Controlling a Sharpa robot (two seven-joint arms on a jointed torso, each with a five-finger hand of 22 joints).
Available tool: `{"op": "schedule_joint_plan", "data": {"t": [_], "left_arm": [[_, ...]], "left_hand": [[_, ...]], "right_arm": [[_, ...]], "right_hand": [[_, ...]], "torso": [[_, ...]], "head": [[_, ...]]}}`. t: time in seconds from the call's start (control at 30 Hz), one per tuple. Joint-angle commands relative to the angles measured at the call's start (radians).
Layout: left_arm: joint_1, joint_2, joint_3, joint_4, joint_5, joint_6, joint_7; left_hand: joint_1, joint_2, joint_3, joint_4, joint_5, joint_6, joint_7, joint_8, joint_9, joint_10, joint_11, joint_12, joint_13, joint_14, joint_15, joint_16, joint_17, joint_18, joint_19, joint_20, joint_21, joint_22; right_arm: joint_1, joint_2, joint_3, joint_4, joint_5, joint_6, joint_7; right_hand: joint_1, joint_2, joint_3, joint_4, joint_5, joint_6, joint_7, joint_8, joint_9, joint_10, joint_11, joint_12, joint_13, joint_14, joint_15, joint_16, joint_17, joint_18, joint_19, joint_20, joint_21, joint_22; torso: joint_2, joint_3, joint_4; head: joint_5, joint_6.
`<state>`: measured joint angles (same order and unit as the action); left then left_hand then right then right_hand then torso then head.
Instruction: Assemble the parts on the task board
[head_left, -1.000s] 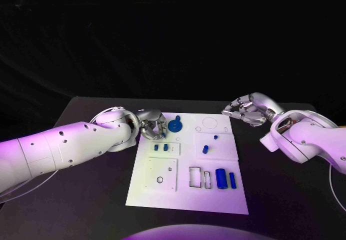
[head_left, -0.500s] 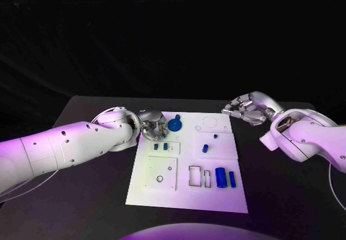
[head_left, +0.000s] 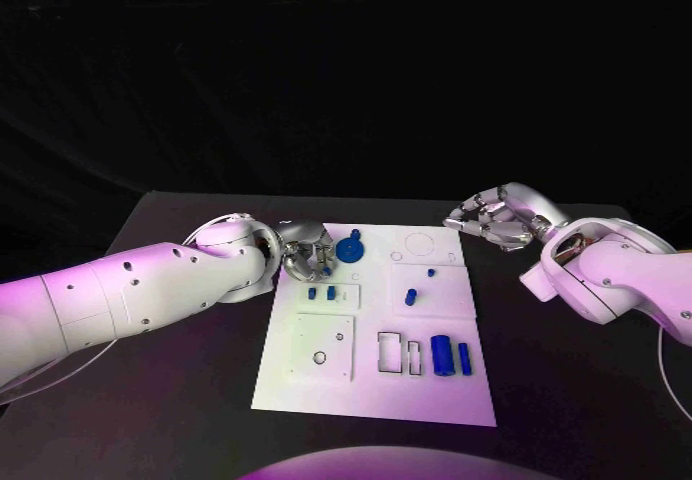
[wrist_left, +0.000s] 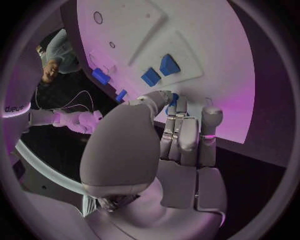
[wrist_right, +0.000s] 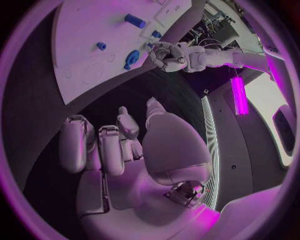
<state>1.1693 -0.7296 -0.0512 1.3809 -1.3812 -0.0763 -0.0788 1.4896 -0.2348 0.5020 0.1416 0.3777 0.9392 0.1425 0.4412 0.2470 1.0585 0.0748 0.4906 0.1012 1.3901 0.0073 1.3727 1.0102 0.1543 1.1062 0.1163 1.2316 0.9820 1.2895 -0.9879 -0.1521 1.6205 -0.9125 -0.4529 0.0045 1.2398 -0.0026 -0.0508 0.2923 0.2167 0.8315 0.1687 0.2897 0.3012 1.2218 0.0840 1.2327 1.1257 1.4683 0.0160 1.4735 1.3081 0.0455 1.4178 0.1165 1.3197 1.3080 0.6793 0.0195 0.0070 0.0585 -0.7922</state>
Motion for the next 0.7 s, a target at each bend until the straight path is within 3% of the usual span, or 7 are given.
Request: {"op": "schedule_joint_plan", "data": {"t": [0.03,0.33,0.7], "left_arm": [[-0.002,0.002,-0.002,0.003,-0.004,0.016,0.000],[-0.003,-0.004,-0.002,0.007,-0.003,-0.001,0.005],[-0.006,-0.009,-0.002,0.013,-0.003,-0.014,0.009]], "left_hand": [[-0.004,0.003,-0.001,-0.007,-0.004,0.003,0.000,-0.005,0.001,0.004,0.000,-0.006,0.001,0.003,-0.002,0.005,-0.003,-0.016,0.002,-0.003,0.002,-0.001],[-0.026,-0.019,-0.009,-0.007,-0.002,-0.039,0.014,-0.045,-0.011,-0.016,0.015,-0.028,0.001,-0.006,0.010,0.003,-0.020,-0.014,-0.010,0.003,-0.007,-0.013],[-0.039,-0.025,-0.016,-0.005,-0.001,-0.042,0.015,-0.051,-0.011,-0.042,0.020,-0.032,0.004,-0.025,0.016,-0.010,-0.062,-0.010,-0.027,0.007,-0.020,-0.032]], "right_arm": [[-0.001,0.000,0.000,0.001,-0.005,0.002,0.005],[-0.001,-0.002,0.000,0.000,-0.005,0.001,0.005],[-0.001,-0.002,0.000,0.000,-0.006,-0.002,0.005]], "right_hand": [[0.002,0.003,-0.005,-0.001,0.006,-0.008,-0.001,0.005,-0.001,-0.007,0.001,-0.003,-0.001,0.049,-0.006,-0.006,0.030,0.020,-0.004,-0.001,-0.004,0.094],[0.002,0.003,-0.005,-0.001,0.006,-0.008,-0.001,0.005,-0.001,-0.007,0.001,-0.003,-0.001,0.049,-0.006,-0.006,0.030,0.020,-0.004,-0.001,-0.004,0.094],[0.005,0.007,-0.013,0.000,0.006,-0.008,-0.001,0.006,-0.002,-0.009,0.001,-0.005,-0.004,0.048,-0.007,-0.008,0.028,0.020,-0.005,-0.001,-0.007,0.092]], "torso": [[0.000,-0.0003,-0.0005],[0.000,0.0001,0.0008],[-0.001,0.0000,0.0002]], "head": [[0.000,-0.001],[-0.001,-0.001],[0.001,-0.001]]}}
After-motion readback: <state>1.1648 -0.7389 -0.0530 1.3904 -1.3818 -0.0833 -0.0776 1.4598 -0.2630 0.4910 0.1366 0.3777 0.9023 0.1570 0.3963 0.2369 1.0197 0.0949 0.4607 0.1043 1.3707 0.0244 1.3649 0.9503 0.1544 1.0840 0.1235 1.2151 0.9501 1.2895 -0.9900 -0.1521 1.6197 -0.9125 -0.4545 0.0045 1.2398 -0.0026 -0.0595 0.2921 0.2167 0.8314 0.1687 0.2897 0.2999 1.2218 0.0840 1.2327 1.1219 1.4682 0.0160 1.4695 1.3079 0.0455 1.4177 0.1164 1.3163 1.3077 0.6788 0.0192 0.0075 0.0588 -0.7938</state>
